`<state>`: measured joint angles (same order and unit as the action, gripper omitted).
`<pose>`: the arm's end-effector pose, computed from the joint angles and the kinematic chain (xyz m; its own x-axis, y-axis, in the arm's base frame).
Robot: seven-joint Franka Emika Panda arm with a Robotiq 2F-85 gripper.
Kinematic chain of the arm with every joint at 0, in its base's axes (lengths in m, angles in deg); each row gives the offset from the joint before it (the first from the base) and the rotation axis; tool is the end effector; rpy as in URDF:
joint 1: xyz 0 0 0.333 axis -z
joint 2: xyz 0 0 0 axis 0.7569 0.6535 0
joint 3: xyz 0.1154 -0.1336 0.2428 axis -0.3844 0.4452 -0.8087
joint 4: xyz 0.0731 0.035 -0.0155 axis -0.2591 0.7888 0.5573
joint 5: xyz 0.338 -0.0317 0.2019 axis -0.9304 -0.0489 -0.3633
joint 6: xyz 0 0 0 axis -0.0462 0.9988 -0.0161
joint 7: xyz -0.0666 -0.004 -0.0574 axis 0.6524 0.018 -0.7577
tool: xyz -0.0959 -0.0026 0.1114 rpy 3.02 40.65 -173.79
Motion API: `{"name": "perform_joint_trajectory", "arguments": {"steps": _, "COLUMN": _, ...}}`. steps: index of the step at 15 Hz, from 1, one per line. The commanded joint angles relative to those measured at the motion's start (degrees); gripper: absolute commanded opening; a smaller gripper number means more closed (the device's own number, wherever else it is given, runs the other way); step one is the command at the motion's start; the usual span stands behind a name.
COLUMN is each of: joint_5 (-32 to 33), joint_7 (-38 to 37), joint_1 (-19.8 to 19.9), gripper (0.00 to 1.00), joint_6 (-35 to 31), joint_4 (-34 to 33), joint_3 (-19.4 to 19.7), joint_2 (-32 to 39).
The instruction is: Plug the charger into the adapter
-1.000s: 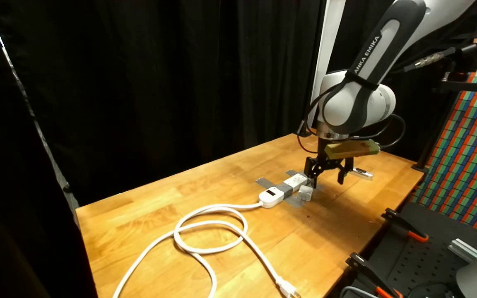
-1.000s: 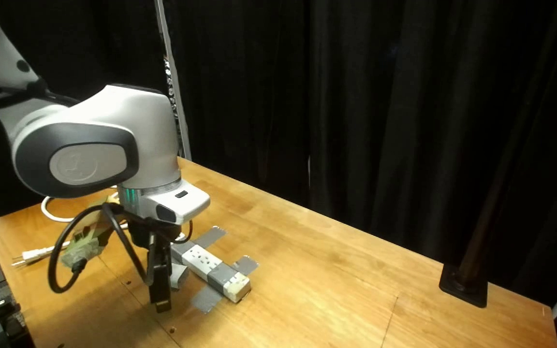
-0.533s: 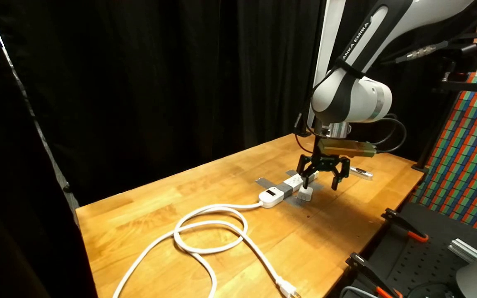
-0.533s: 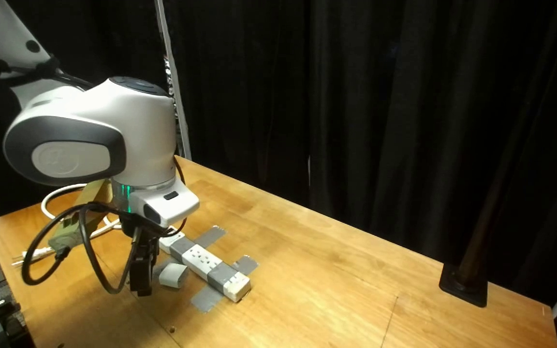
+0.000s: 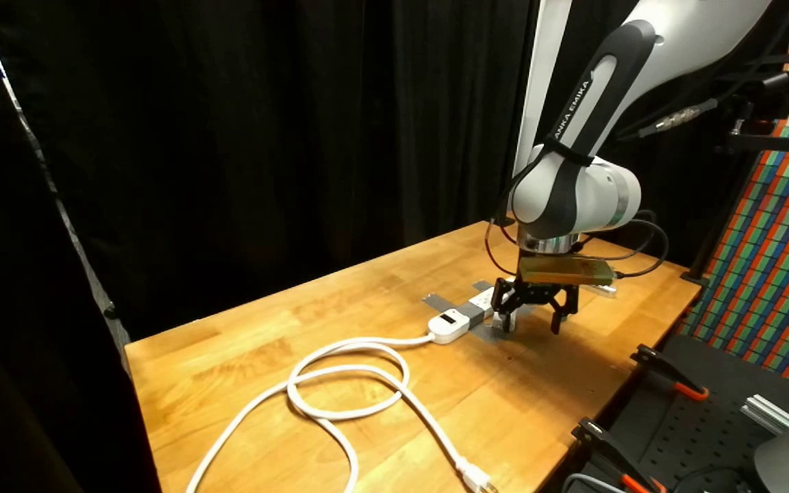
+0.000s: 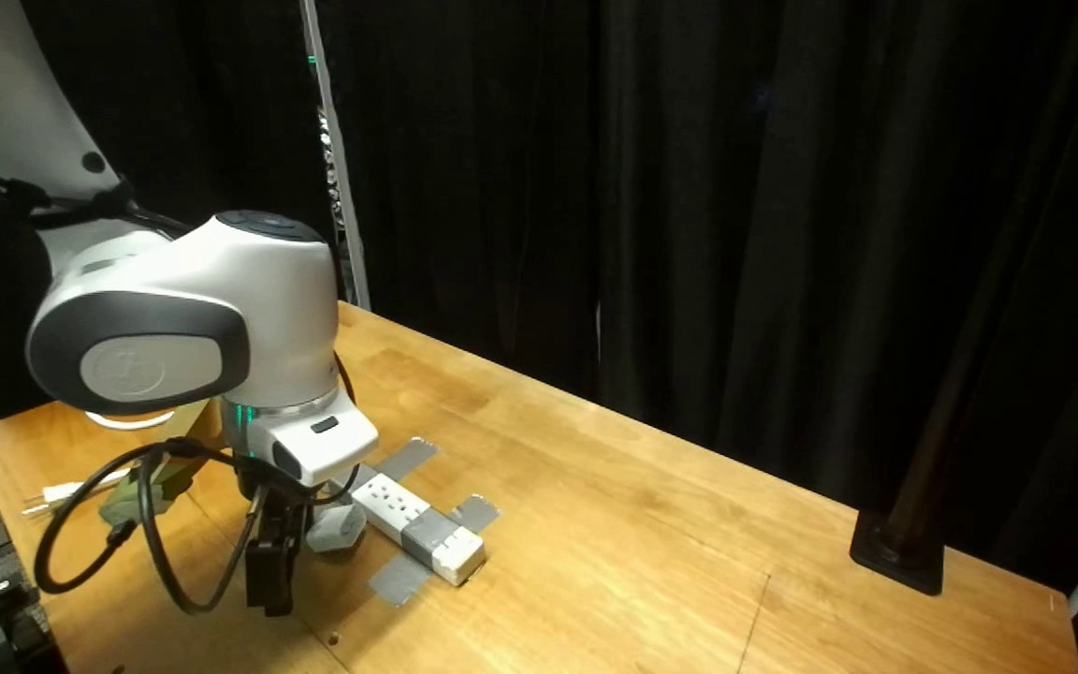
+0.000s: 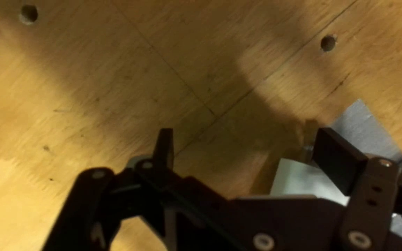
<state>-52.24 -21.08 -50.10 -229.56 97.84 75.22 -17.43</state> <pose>0.4023 -0.0322 0.0741 0.7570 -0.6363 -0.1487 -0.6401 -0.7678 0.0268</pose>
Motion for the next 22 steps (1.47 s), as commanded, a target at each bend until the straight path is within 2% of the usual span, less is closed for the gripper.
{"name": "perform_joint_trajectory", "arguments": {"steps": 1, "joint_5": 0.20, "joint_7": -1.75, "joint_1": -1.05, "gripper": 1.00, "joint_6": -1.78, "joint_4": -0.84, "joint_3": 0.51, "joint_2": 1.70}}
{"name": "perform_joint_trajectory", "arguments": {"steps": 6, "joint_5": 1.63, "joint_7": -3.31, "joint_1": -2.17, "gripper": 1.00, "joint_6": -4.69, "joint_4": -0.65, "joint_3": 2.67, "joint_2": 1.52}}
{"name": "perform_joint_trajectory", "arguments": {"steps": 12, "joint_5": 6.51, "joint_7": -7.06, "joint_1": -4.78, "gripper": 1.00, "joint_6": -5.77, "joint_4": -1.50, "joint_3": 9.49, "joint_2": 1.76}}
{"name": "perform_joint_trajectory", "arguments": {"steps": 17, "joint_5": 13.45, "joint_7": -9.49, "joint_1": -7.42, "gripper": 1.00, "joint_6": -2.27, "joint_4": -2.41, "joint_3": 16.18, "joint_2": 2.70}}
{"name": "perform_joint_trajectory", "arguments": {"steps": 22, "joint_5": 17.63, "joint_7": -9.03, "joint_1": -6.16, "gripper": 1.00, "joint_6": -0.57, "joint_4": -4.77, "joint_3": 20.24, "joint_2": 2.66}}
